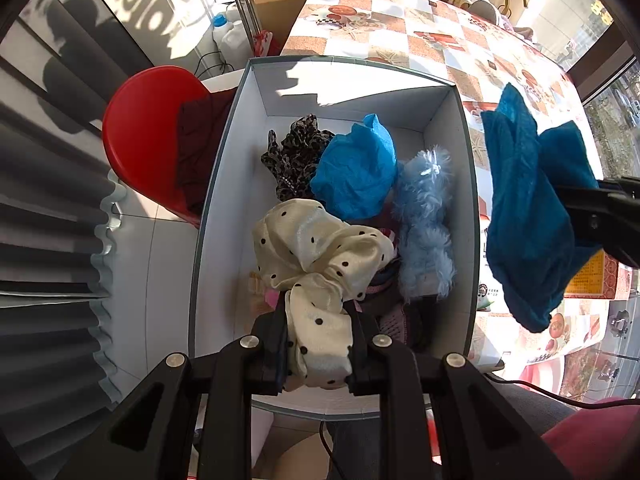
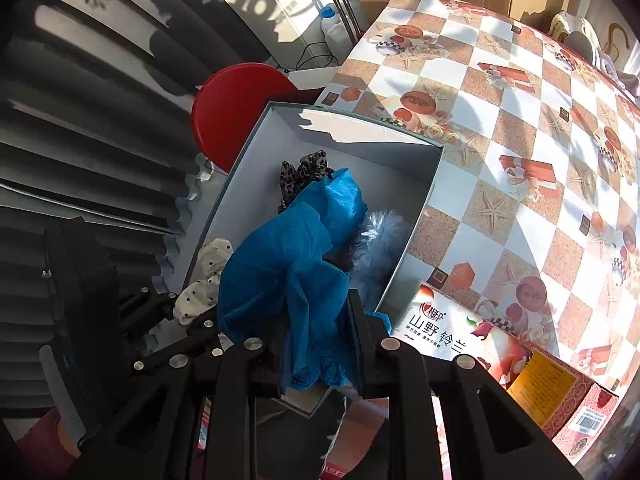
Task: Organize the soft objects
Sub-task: 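Carry the scrunchie and blue glove over the white box and open both tools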
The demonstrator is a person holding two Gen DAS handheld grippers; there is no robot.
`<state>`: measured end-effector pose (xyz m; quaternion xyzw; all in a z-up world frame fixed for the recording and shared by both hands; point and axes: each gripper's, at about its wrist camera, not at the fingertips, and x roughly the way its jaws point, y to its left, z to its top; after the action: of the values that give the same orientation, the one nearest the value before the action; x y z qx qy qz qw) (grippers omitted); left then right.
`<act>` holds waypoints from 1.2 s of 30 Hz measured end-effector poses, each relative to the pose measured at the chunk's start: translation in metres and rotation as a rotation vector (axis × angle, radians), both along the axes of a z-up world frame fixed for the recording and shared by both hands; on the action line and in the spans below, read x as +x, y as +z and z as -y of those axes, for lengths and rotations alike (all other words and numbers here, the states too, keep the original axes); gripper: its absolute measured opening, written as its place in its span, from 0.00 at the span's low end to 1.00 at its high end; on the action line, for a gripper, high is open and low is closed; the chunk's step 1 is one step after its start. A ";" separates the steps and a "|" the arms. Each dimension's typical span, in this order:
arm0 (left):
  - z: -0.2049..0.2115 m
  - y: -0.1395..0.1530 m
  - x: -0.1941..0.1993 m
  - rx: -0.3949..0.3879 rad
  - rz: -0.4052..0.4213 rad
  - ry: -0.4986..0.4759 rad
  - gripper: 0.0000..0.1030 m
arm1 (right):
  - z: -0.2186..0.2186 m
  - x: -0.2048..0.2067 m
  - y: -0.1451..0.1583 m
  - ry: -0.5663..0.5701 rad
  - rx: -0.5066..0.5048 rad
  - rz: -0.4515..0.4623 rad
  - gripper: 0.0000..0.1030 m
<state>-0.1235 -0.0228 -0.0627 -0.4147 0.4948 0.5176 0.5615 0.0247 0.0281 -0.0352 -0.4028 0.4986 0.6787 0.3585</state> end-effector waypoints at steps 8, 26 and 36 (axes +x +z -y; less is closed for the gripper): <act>0.000 0.000 0.000 -0.001 0.001 -0.001 0.23 | 0.000 0.000 0.000 -0.001 0.000 0.000 0.23; 0.001 -0.001 -0.003 0.006 0.027 0.009 0.32 | -0.011 -0.011 0.001 0.021 0.021 0.032 0.23; 0.003 0.021 -0.007 0.097 0.073 0.027 0.87 | -0.026 -0.004 0.019 -0.019 0.056 0.063 0.85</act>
<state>-0.1304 -0.0254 -0.0416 -0.4124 0.4427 0.5329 0.5916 0.0205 0.0539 -0.0164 -0.4091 0.4717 0.6759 0.3916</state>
